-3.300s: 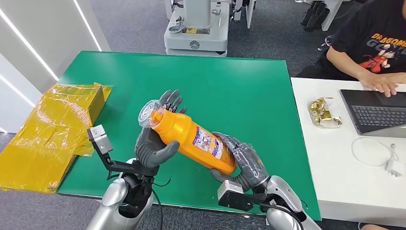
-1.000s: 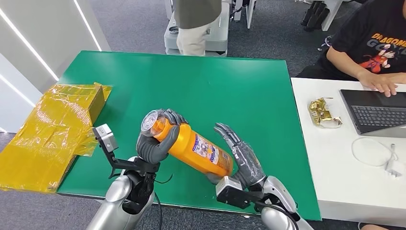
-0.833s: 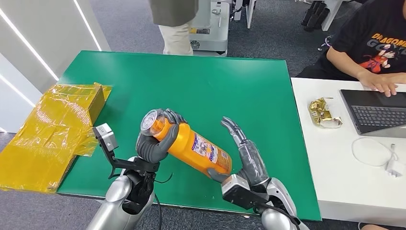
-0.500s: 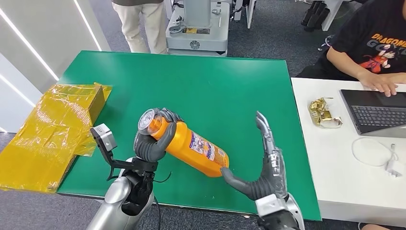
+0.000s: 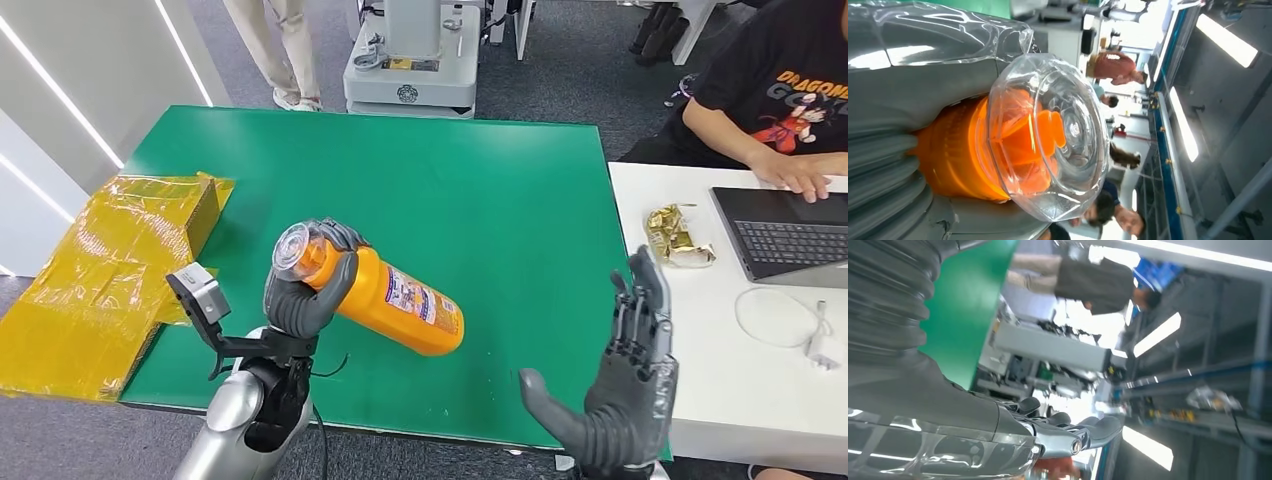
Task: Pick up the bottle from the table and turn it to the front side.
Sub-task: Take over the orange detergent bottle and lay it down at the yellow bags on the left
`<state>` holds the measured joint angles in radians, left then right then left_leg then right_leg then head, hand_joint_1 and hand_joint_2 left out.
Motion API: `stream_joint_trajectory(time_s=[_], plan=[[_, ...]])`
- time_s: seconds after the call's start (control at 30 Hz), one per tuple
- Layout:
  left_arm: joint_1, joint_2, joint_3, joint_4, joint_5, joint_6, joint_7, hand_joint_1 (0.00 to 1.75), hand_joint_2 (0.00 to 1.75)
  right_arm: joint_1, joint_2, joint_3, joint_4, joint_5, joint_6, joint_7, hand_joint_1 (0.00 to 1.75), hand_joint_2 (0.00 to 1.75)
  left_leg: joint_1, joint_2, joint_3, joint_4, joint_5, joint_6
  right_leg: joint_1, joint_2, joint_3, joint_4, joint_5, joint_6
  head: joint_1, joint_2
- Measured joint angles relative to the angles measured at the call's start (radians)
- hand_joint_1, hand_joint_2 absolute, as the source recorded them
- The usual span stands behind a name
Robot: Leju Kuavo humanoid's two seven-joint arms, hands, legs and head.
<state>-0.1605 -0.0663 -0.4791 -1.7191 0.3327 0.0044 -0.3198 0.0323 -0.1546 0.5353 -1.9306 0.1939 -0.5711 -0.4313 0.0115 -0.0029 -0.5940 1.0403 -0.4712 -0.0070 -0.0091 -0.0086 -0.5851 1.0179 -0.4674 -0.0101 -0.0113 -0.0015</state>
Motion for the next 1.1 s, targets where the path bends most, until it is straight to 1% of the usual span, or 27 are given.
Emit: stream_joint_trajectory(time_s=[0.13, 0.3, 0.4, 0.5, 0.6, 0.67, 0.77, 0.93, 1.1], plan=[[0.000, 0.026, 0.026, -0.039, -0.120, 0.012, 0.013, 1.75, 1.75, 0.049, 0.002, -0.003, -0.065, 0.024, -0.029, -0.024, 0.00, 1.75, 0.000, 0.001, 0.000, 0.000, 0.000, 0.000, 0.000, 0.001, 0.000, 0.000, 0.000, 0.000, 0.000, 0.000], [0.029, 0.080, 0.089, -0.091, -0.349, 0.049, 0.024, 1.75, 1.75, 0.111, 0.017, -0.003, -0.117, 0.056, -0.024, -0.027, 0.00, 1.75, 0.000, 0.001, 0.000, -0.001, -0.001, 0.000, 0.000, 0.001, -0.001, 0.000, -0.001, 0.000, 0.000, 0.000], [0.044, 0.100, 0.121, -0.111, -0.383, 0.054, 0.025, 1.75, 1.75, 0.132, 0.021, -0.003, -0.134, 0.057, -0.021, -0.030, 0.00, 1.75, 0.000, 0.001, 0.000, -0.001, 0.000, 0.000, 0.000, 0.001, -0.001, 0.000, -0.001, 0.000, 0.000, 0.000], [0.052, 0.113, 0.135, -0.124, -0.420, 0.065, 0.030, 1.75, 1.75, 0.142, 0.025, -0.003, -0.142, 0.056, -0.012, -0.032, 0.00, 1.75, 0.000, 0.001, 0.000, -0.001, 0.000, 0.000, 0.000, 0.001, 0.000, 0.000, -0.001, 0.000, 0.000, 0.000], [0.057, 0.140, 0.149, -0.138, -0.554, 0.097, 0.056, 1.75, 1.75, 0.149, 0.034, -0.005, -0.148, 0.053, 0.009, -0.036, 0.00, 1.75, 0.000, 0.002, 0.000, -0.001, 0.000, 0.000, 0.000, 0.001, 0.000, 0.000, -0.001, 0.000, 0.000, 0.000], [0.063, 0.172, 0.167, -0.152, -0.636, 0.096, 0.075, 1.75, 1.75, 0.154, 0.041, -0.008, -0.153, 0.050, 0.028, -0.041, 0.00, 1.75, 0.000, 0.002, 0.000, -0.001, 0.000, 0.000, 0.000, 0.002, 0.000, 0.000, -0.001, 0.000, 0.000, 0.000], [0.076, 0.234, 0.189, -0.172, -0.712, 0.071, 0.081, 1.75, 1.75, 0.161, 0.044, -0.012, -0.158, 0.048, 0.046, -0.055, 0.00, 1.75, 0.000, 0.002, 0.000, -0.001, 0.000, 0.000, 0.000, 0.002, 0.000, 0.000, -0.001, 0.000, 0.000, 0.000], [0.060, 0.360, 0.201, -0.177, -0.901, 0.069, 0.108, 1.75, 1.75, 0.175, 0.044, -0.012, -0.165, 0.033, 0.054, -0.075, 0.00, 1.75, 0.001, 0.002, 0.000, -0.001, 0.000, 0.000, 0.000, 0.002, -0.001, 0.001, -0.001, 0.000, 0.000, 0.000], [0.026, 0.496, 0.206, -0.175, -0.918, 0.035, 0.133, 1.75, 1.75, 0.181, 0.044, -0.012, -0.169, 0.002, 0.075, -0.086, 0.00, 1.75, 0.001, 0.003, 0.001, -0.001, 0.000, 0.000, 0.001, 0.003, -0.001, 0.001, -0.001, 0.000, 0.000, 0.000]])
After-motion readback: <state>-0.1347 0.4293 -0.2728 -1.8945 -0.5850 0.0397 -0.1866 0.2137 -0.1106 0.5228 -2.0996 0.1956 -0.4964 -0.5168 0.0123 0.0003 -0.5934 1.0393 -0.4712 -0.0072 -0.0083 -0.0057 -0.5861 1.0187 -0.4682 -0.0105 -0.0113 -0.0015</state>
